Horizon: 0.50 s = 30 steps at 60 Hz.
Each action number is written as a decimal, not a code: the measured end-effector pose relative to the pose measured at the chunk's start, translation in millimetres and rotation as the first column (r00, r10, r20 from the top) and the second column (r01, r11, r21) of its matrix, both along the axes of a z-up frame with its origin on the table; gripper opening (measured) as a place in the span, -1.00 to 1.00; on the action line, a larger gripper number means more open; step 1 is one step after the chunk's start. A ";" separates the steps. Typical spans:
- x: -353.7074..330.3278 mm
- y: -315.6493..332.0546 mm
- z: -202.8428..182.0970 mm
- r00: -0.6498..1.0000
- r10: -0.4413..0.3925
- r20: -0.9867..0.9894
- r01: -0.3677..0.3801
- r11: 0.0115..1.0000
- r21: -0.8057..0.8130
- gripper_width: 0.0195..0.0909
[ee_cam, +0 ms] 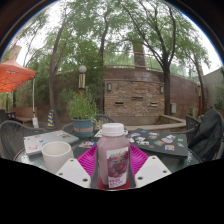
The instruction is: Pour water
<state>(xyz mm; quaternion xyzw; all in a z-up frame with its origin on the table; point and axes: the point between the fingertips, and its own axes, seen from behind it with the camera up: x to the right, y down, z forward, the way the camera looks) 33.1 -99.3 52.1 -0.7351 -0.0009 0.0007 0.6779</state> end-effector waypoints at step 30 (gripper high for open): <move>27.8 -62.8 19.9 0.999 -0.040 -0.001 0.040 0.999 -0.014 0.82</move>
